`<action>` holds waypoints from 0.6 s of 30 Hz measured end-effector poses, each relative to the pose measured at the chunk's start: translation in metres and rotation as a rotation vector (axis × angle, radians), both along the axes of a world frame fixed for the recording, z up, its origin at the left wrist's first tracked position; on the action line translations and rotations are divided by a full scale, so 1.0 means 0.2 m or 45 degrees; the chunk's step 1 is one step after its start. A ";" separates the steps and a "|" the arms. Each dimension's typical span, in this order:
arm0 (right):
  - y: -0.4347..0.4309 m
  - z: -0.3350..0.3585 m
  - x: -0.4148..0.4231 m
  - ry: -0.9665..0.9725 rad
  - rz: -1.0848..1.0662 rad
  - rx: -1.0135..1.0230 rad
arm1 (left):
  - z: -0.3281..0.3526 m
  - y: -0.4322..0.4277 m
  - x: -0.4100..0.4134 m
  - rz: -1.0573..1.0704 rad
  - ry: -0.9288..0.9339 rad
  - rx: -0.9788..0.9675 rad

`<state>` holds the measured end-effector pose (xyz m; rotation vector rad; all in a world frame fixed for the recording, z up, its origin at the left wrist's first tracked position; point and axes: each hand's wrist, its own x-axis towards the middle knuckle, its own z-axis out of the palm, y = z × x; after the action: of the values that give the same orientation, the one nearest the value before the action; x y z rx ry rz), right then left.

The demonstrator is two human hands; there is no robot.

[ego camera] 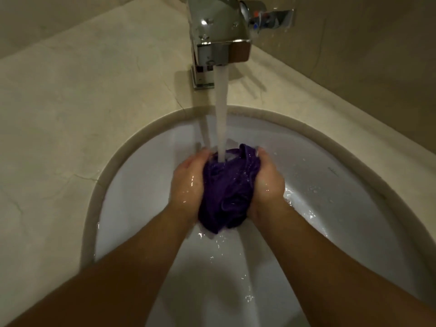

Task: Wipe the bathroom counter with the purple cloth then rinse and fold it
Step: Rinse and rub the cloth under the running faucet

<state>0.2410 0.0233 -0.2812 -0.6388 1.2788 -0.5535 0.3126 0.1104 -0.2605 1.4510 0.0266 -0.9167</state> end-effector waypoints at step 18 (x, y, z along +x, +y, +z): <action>0.15 0.32 0.06 0.172 0.478 -0.798 | 0.21 -0.08 0.00 0.049 -0.095 -0.059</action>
<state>0.2533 0.0539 -0.2182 -1.4253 1.0634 -0.6039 0.3135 0.0953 -0.2176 1.4364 -0.0222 -0.8264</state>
